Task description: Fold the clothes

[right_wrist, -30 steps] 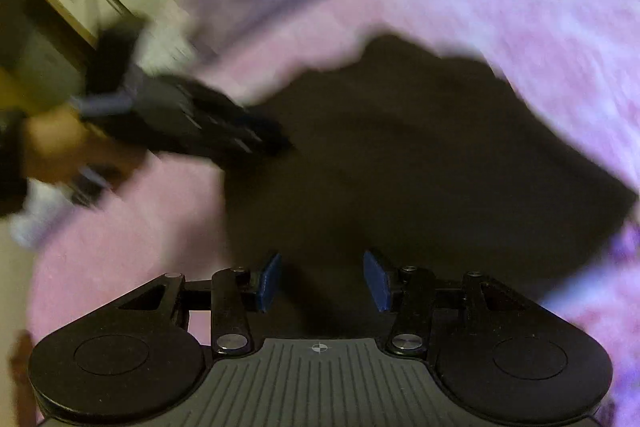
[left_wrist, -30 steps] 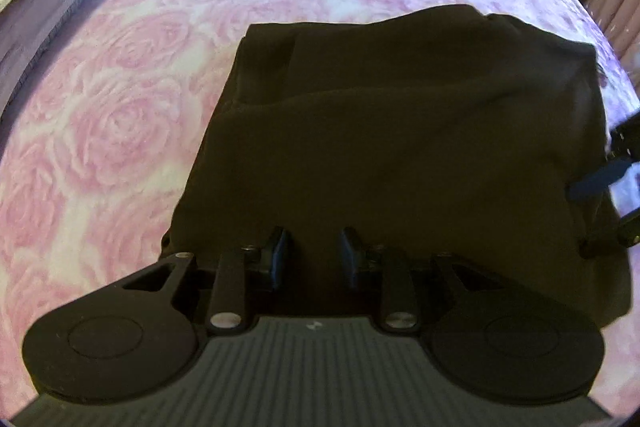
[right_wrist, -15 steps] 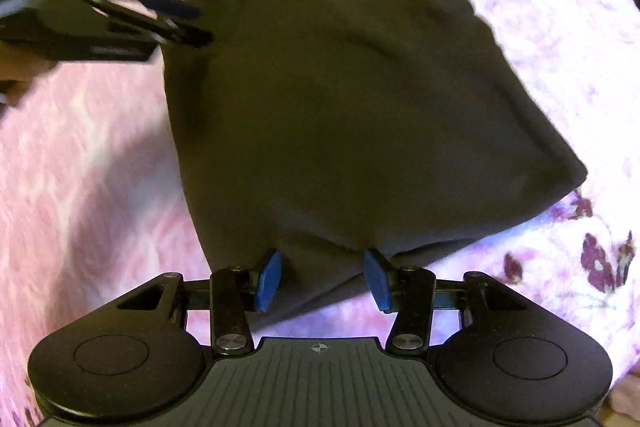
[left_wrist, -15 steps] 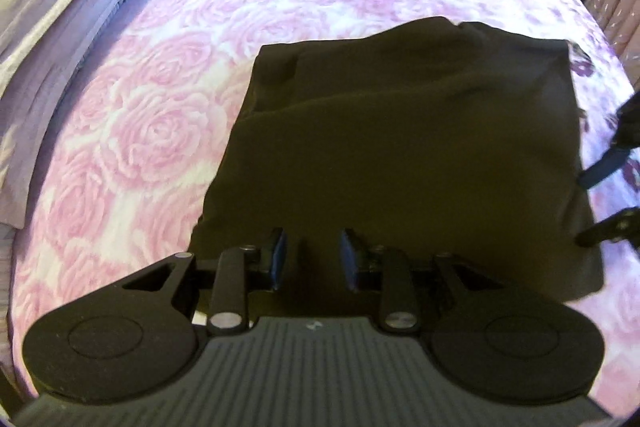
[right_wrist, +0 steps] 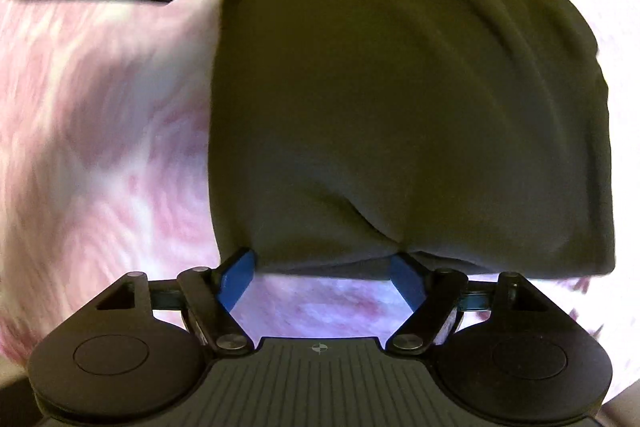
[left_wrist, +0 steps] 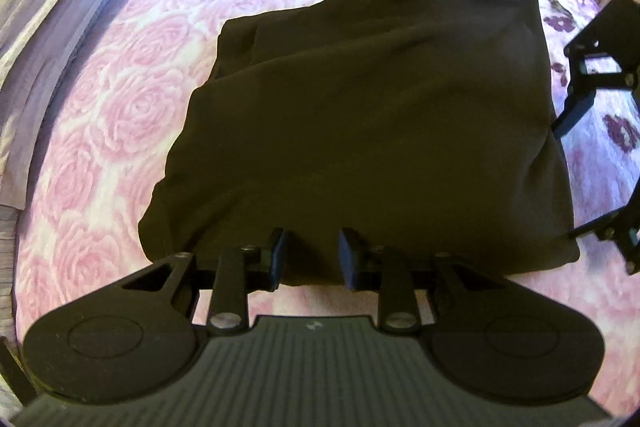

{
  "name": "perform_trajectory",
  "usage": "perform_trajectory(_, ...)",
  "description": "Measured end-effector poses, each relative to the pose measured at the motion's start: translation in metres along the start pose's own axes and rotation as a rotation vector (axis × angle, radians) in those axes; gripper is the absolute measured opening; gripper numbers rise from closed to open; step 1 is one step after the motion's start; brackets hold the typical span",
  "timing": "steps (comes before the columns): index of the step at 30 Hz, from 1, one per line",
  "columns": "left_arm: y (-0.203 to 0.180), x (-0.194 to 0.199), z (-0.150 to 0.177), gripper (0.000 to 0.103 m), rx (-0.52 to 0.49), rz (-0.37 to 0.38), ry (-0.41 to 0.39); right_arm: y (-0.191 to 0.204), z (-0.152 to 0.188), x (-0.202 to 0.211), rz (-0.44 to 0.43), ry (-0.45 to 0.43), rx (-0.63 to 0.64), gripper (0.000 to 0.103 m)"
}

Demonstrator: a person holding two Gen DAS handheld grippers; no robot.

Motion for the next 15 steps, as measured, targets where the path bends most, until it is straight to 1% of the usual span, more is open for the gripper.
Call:
perform_trajectory(6, -0.012, -0.001, 0.006, 0.024, 0.008, -0.048, -0.005, 0.011, 0.003, -0.004, 0.051, -0.008, 0.190, 0.078)
perform_trajectory(10, -0.015, -0.001, 0.011, 0.024, 0.034, -0.070, -0.023, 0.014, 0.006, -0.007, 0.069, -0.048, 0.231, 0.080)
perform_trajectory(15, -0.017, 0.002, 0.017, 0.024, 0.040, -0.087, -0.049, 0.019, 0.002, -0.010, 0.100, -0.065, 0.264, 0.083)
Point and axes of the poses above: each gripper's, at about its wrist camera, not at the fingertips, and x roughly against the way its jaws point, y to its left, z to its underside, the point moved 3 cm from there along -x, roughly the way its jaws point, and after that the axes turned 14 degrees about z, right-handed, at the moved point
